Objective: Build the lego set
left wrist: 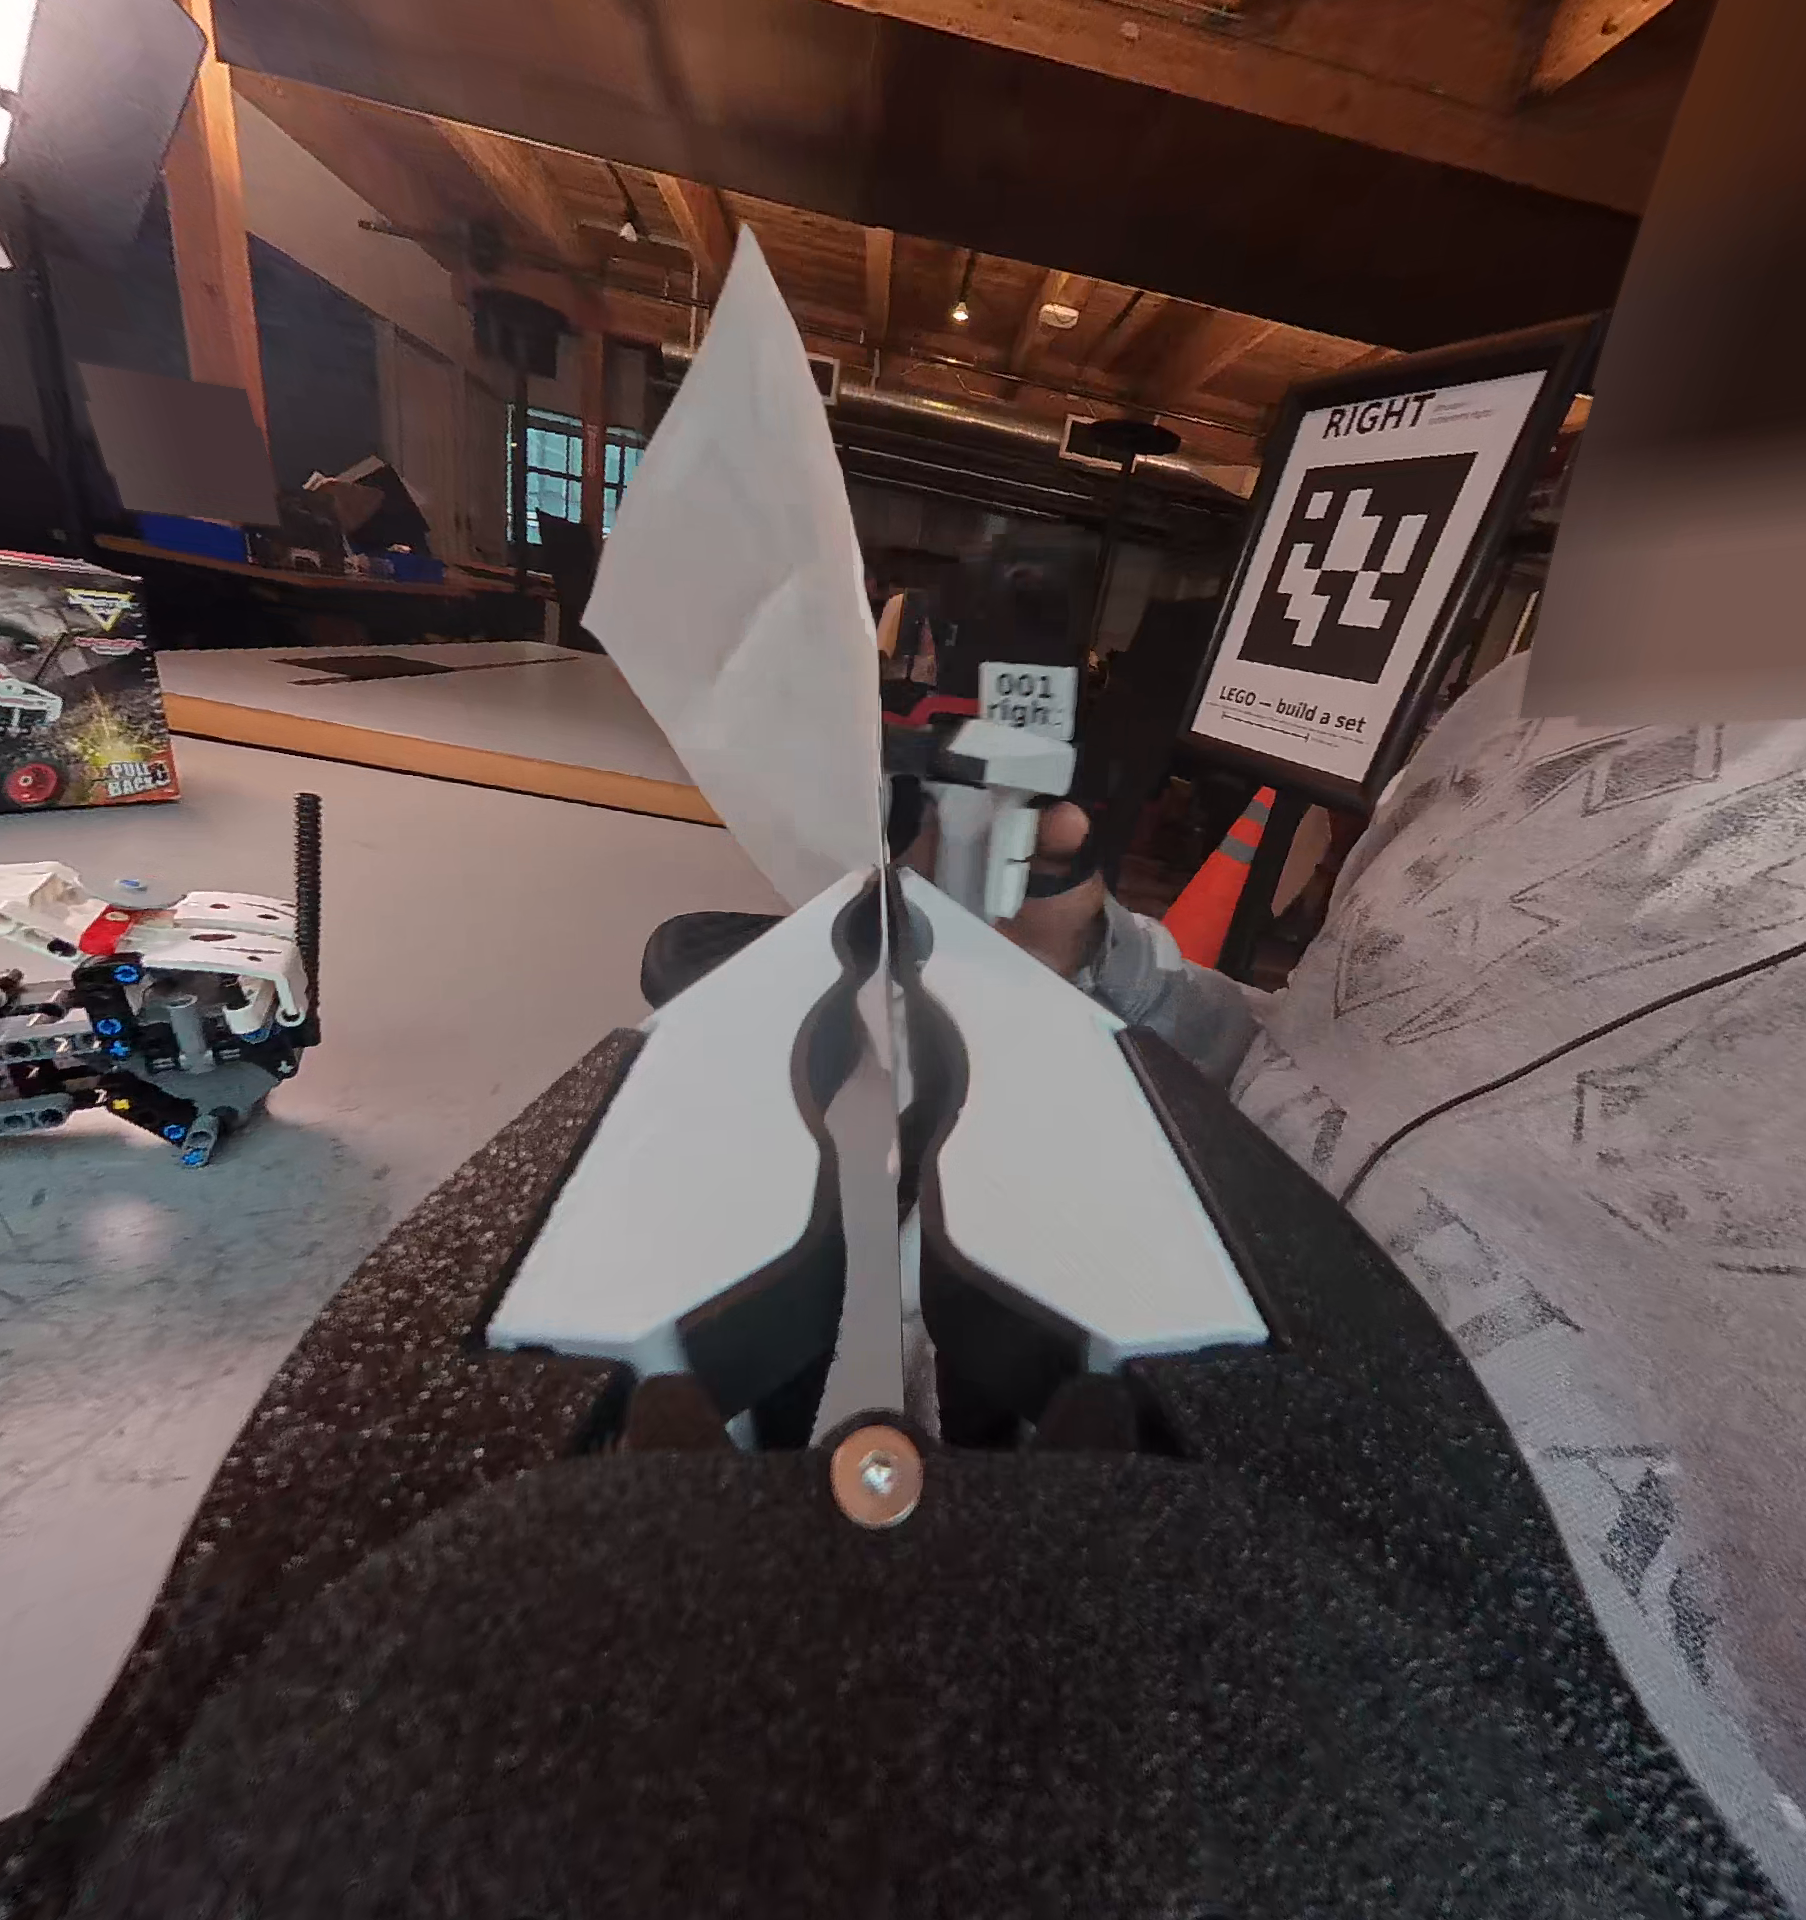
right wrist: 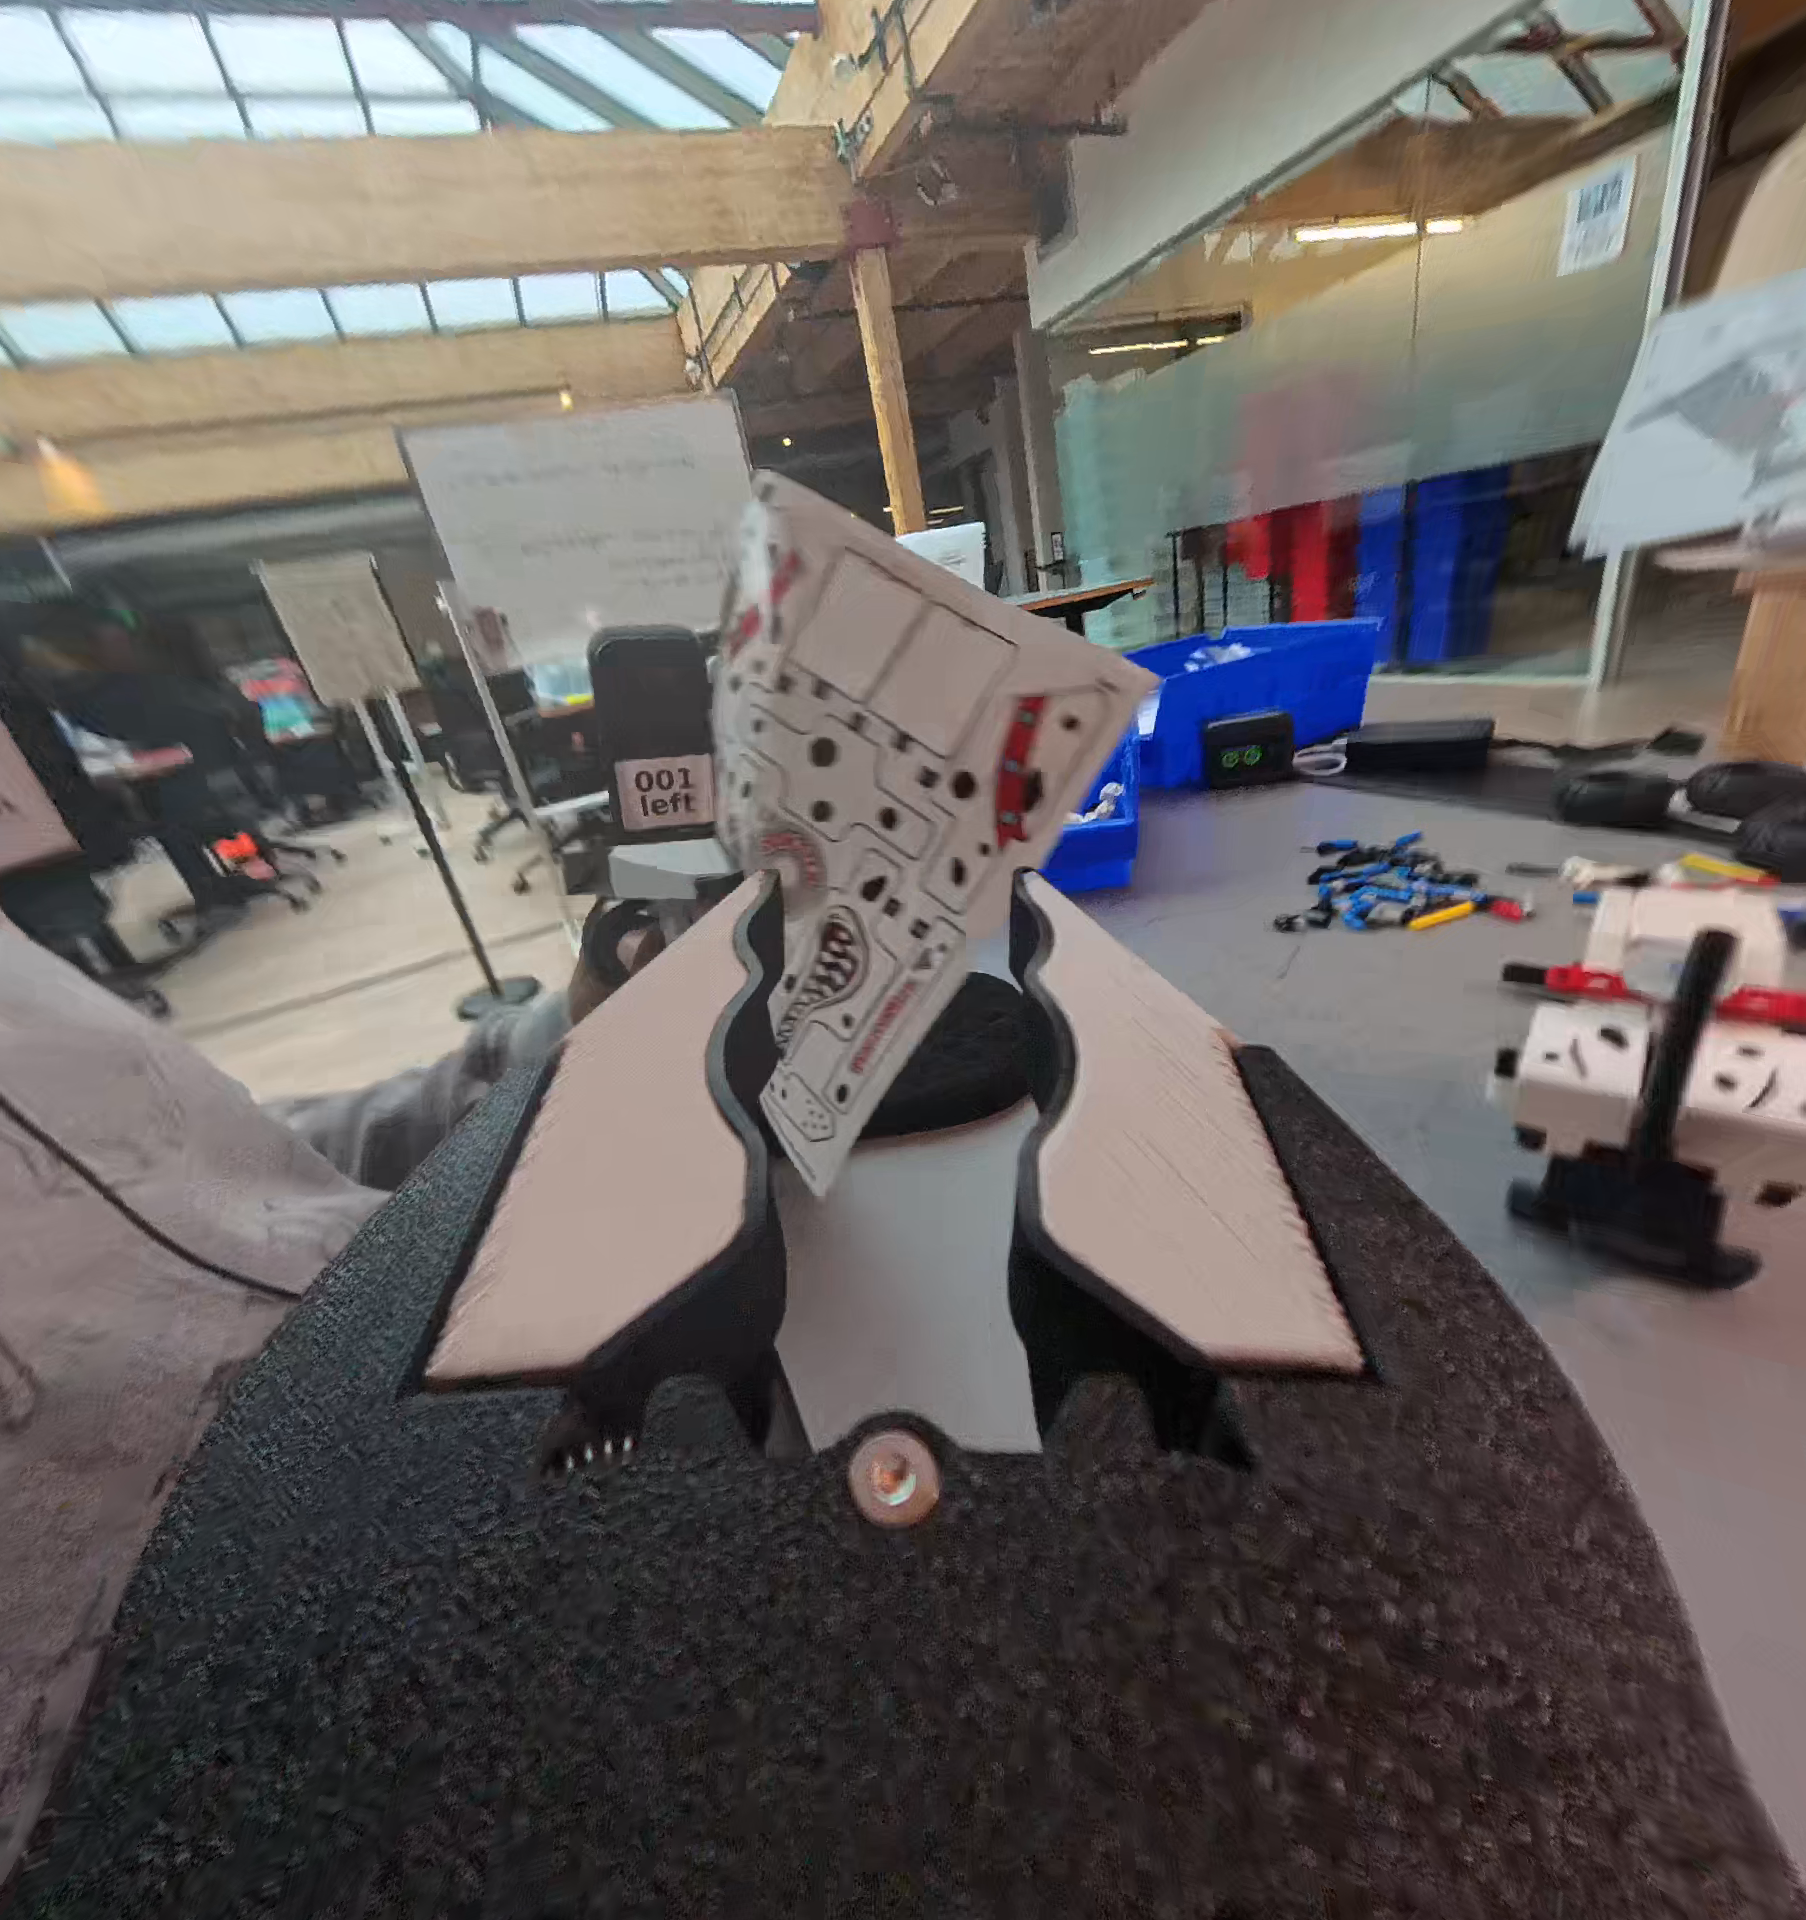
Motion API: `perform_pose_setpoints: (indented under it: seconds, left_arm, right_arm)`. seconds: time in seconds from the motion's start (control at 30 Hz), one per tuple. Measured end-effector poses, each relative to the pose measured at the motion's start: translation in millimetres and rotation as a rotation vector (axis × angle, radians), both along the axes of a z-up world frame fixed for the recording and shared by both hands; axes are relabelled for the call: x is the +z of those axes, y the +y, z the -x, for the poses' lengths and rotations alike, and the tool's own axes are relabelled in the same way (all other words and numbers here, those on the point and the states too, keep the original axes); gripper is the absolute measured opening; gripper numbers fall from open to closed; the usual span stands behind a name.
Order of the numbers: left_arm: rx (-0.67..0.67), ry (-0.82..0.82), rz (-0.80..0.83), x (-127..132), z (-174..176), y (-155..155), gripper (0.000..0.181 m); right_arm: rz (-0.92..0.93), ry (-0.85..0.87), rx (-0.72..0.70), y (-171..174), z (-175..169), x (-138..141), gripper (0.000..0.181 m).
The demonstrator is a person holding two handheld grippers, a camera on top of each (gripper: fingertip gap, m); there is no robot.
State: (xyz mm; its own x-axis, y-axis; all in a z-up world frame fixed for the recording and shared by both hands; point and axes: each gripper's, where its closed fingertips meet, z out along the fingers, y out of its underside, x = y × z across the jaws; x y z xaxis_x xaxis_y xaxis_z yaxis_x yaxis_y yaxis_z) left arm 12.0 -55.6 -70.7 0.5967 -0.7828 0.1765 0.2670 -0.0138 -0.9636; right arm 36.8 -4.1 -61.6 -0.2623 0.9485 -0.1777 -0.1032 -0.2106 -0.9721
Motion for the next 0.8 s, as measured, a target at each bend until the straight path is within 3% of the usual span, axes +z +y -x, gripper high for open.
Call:
perform_pose_setpoints:
  seconds: [0.1,0.2,0.3,0.43,0.63,0.8]
  left_arm:
    - [0.037,0.013,0.029,-4,1,8,0.000]
    - [0.021,0.055,0.031,-7,-8,8,0.000]
    - [-0.023,0.098,0.027,-10,-19,2,0.000]
    - [-0.083,0.141,0.010,-13,-27,-8,0.000]
    - [-0.127,0.153,-0.008,-14,-32,-14,0.000]
    - [-0.175,0.152,-0.023,-13,-37,-20,0.000]
  right_arm:
    - [-0.276,-0.011,-0.041,-27,-4,7,0.035]
    - [-0.424,-0.079,-0.069,-38,10,-10,0.039]
    - [-0.404,-0.103,-0.005,-43,21,-22,0.041]
    - [-0.398,-0.121,0.155,-62,19,-34,0.031]
    - [-0.333,-0.057,0.252,-69,10,-30,0.012]
    - [-0.231,-0.016,0.369,-74,2,-28,0.011]
